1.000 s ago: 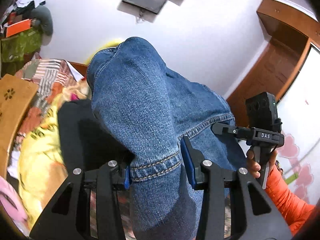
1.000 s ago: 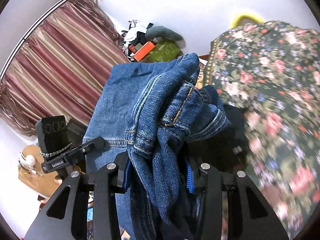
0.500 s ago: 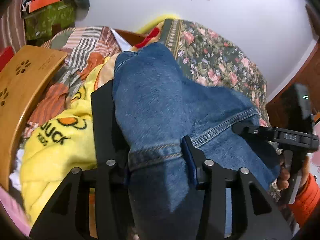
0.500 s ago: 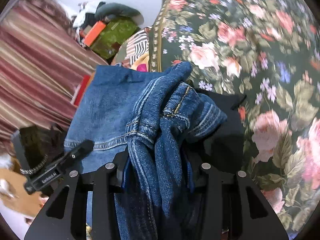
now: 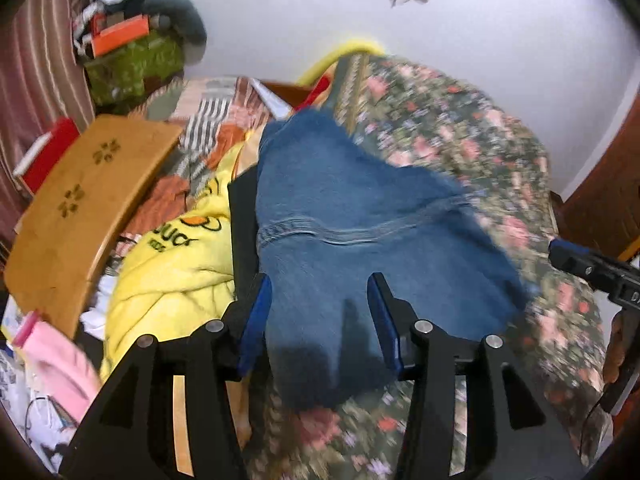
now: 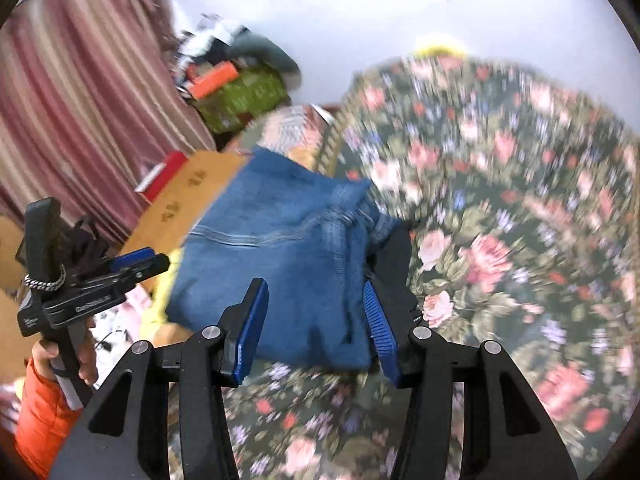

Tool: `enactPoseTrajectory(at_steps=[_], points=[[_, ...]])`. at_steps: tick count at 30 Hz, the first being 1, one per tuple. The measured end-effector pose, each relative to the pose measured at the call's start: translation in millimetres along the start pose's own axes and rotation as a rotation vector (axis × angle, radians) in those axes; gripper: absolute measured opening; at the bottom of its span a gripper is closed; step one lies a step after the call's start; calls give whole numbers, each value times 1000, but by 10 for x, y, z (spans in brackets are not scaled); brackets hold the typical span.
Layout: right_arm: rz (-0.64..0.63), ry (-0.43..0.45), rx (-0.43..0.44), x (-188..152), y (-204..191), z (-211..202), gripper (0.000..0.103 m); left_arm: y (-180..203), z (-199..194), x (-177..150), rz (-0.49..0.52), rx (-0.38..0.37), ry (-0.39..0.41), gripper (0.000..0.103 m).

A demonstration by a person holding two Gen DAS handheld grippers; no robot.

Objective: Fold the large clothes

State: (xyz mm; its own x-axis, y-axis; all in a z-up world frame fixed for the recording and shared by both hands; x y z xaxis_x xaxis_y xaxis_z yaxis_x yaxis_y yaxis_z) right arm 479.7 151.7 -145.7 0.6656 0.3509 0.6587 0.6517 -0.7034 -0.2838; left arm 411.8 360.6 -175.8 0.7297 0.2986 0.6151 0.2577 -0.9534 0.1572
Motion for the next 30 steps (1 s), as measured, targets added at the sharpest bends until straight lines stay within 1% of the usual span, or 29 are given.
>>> enactPoseTrajectory(at_steps=[3, 4, 6, 7, 9, 10, 12, 14, 17, 18, 20, 22, 24, 25, 26, 27, 28, 29, 30], points=[[-27, 87, 16, 19, -236, -544, 47, 284, -667, -18, 58, 61, 126, 48], [-35, 117, 25, 29, -327, -677, 47, 364, -833, -23, 73, 69, 155, 48], [-51, 174, 45, 26, -476, -990, 47, 571, -1290, -64, 115, 83, 234, 48], [-59, 205, 43, 33, -557, -1156, 47, 670, -1484, -84, 138, 90, 270, 48], [-96, 261, 40, -4, -718, -1434, 47, 930, -1971, -188, 206, 110, 372, 48], [-123, 298, 33, -44, -819, -1568, 47, 1006, -2113, -223, 225, 118, 404, 48], [-174, 369, 21, -145, -999, -1857, 47, 1249, -2528, -389, 277, 157, 499, 48], [-209, 428, 14, -263, -1142, -2083, 47, 1425, -2824, -526, 306, 167, 567, 48], [-234, 513, 23, -474, -1294, -2384, 47, 1609, -3213, -749, 314, 172, 657, 48], [-235, 539, 15, -540, -1315, -2459, 47, 1650, -3349, -830, 300, 174, 692, 48], [-234, 602, -9, -713, -1341, -2638, 47, 1681, -3536, -961, 266, 155, 734, 50], [-219, 636, -30, -837, -1321, -2730, 51, 1680, -3673, -1079, 231, 142, 771, 58], [-204, 648, -36, -952, -1308, -2786, 57, 1673, -3787, -1211, 198, 156, 812, 62], [-198, 650, -40, -975, -1303, -2804, 58, 1670, -3813, -1251, 190, 157, 818, 63], [-190, 652, -51, -1000, -1289, -2804, 62, 1673, -3835, -1297, 181, 150, 822, 64], [-184, 651, -66, -1016, -1277, -2794, 68, 1670, -3841, -1320, 173, 145, 822, 69], [-179, 652, -76, -1035, -1264, -2801, 72, 1666, -3847, -1354, 162, 146, 823, 77], [-171, 657, -88, -1045, -1250, -2797, 81, 1664, -3856, -1391, 152, 150, 826, 82], [-162, 663, -96, -1060, -1238, -2814, 88, 1663, -3862, -1427, 141, 155, 832, 91]])
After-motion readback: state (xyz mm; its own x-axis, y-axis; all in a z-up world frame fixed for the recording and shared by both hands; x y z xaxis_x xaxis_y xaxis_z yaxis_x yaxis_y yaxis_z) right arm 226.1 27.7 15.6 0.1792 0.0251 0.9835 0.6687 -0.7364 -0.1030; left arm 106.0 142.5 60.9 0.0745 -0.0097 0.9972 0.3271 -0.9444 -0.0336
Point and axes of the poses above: each gripper's, at about its wrist camera, not at the fingertips, and z roughly the way its jaws point, y to its right, x to its top, the point moved 5 cm from there along z, roughly the way its jaws point, and after that the axes turned 1 degree about -x, right-handed, at the moved point
